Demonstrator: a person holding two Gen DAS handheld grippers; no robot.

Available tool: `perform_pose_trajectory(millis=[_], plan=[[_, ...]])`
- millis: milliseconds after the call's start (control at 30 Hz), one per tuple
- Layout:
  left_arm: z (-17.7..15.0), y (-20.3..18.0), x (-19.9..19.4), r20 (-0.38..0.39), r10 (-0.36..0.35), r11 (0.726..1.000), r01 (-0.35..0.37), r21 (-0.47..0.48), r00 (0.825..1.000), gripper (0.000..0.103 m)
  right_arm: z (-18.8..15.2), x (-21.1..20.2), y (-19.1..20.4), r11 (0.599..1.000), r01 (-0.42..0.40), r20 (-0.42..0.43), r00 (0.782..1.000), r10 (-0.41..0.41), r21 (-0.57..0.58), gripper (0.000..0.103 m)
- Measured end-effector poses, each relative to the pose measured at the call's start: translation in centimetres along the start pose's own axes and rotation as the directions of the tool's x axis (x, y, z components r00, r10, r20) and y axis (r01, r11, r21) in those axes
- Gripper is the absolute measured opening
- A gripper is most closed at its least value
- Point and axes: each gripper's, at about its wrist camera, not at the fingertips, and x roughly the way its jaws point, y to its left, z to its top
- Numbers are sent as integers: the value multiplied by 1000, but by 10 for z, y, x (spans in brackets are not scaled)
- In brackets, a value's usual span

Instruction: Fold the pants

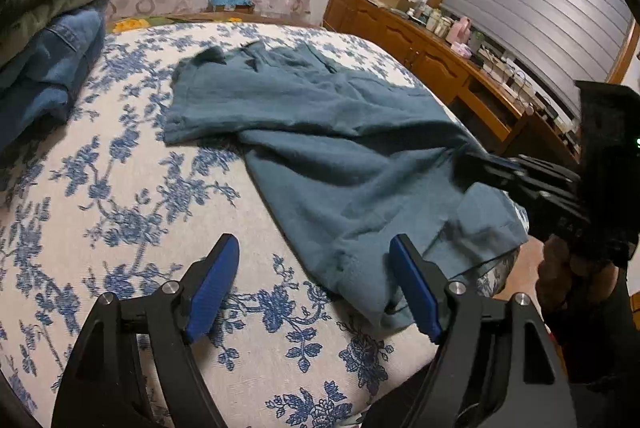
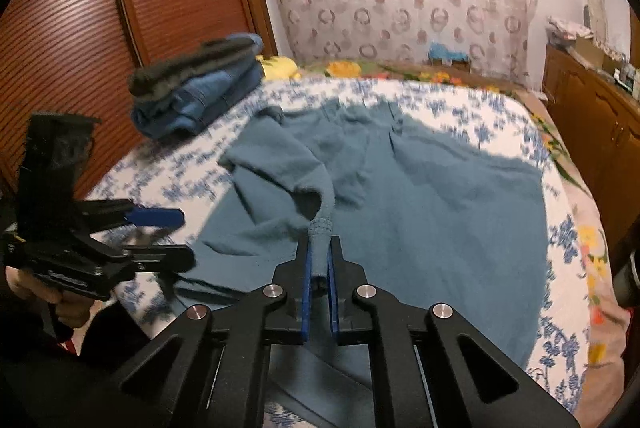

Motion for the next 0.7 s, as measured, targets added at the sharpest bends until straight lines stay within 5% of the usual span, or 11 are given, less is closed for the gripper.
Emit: perform_pose_trajectory(millis=[433, 700], plan=[[11, -19, -20, 86, 39, 998, -43, 40, 996, 78, 2, -64, 16, 999, 44, 144, 989, -40, -27, 6], [17, -34, -20, 111, 33, 996, -42, 79, 993, 78, -14, -85, 16, 997, 82, 150, 985, -80, -9, 6]])
